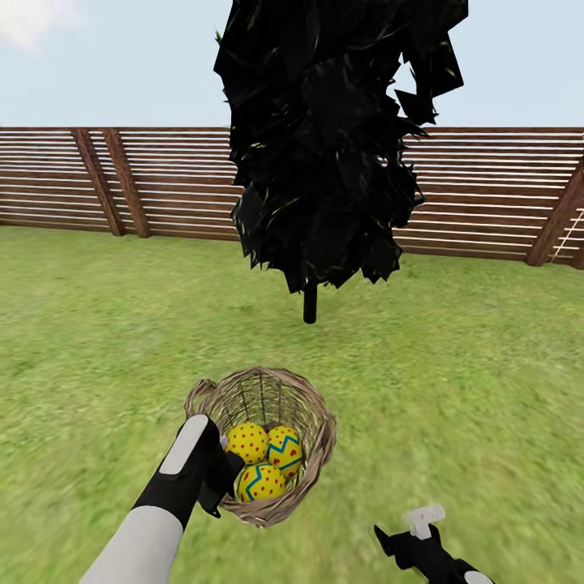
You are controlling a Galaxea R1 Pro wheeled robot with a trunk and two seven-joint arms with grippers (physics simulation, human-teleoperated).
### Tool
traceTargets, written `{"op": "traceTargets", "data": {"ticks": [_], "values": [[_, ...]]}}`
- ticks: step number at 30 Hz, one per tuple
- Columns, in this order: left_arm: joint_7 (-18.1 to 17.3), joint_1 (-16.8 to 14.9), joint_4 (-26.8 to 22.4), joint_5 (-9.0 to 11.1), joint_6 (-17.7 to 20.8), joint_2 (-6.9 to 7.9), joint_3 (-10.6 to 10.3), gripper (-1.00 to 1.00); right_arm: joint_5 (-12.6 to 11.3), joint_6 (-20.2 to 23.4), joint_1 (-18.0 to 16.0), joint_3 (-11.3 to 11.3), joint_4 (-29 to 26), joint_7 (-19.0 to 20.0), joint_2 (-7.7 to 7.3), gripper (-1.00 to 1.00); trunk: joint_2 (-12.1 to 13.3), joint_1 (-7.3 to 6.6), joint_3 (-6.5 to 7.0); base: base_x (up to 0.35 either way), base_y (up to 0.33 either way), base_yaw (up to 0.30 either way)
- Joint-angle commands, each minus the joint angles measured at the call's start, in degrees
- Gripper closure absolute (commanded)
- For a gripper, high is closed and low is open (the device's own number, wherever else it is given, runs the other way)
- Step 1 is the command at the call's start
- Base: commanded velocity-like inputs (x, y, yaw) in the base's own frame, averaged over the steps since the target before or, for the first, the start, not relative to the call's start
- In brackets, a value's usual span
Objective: Take the three Easter eggs out of the wicker basket on the lawn in the garden, then place them on the lawn next to a single tree (choose any tree) so that all three eggs are next to the same tree and none are left in the basket.
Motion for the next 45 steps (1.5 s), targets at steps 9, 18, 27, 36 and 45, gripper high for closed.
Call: {"op": "traceTargets", "data": {"ticks": [9, 18, 27, 36, 45], "values": [[0.3, 0.0, -0.1, 0.1, 0.6, 0.04, 0.2, 1.0, 0.2, -3.9, 0.0, -11.7, 0.0, -0.9, 0.23, -1.0, 3.6, -1.98, 2.31, 0.0, 0.0, 0.0], [0.3, 0.0, -0.1, 0.2, 0.6, 0.04, 0.2, 1.0, 0.2, -12.1, 1.0, -11.6, 0.9, -11.6, 0.65, -1.0, 7.2, -3.96, 3.95, 0.0, 0.0, 0.0], [0.2, 0.0, 0.0, 0.2, 0.6, -0.03, -0.2, 1.0, 0.2, -11.8, 1.0, -11.5, 0.9, -11.6, 0.8, -1.0, 10.8, -5.93, 5.56, 0.0, 0.0, -0.014], [0.2, 0.0, -0.1, 0.2, 0.6, -0.03, -0.2, 1.0, 0.3, -11.8, 1.0, -11.5, 1.0, -11.6, 0.78, -1.0, 14.4, -7.91, 7.18, 0.0, 0.0, -0.234], [0.2, 0.0, -0.1, 0.2, 0.6, -0.08, -0.3, 1.0, 0.3, -11.8, 1.0, -11.5, 1.0, -11.6, 0.74, -1.0, 18.0, -9.89, 8.8, 0.0, 0.0, -0.249]]}}
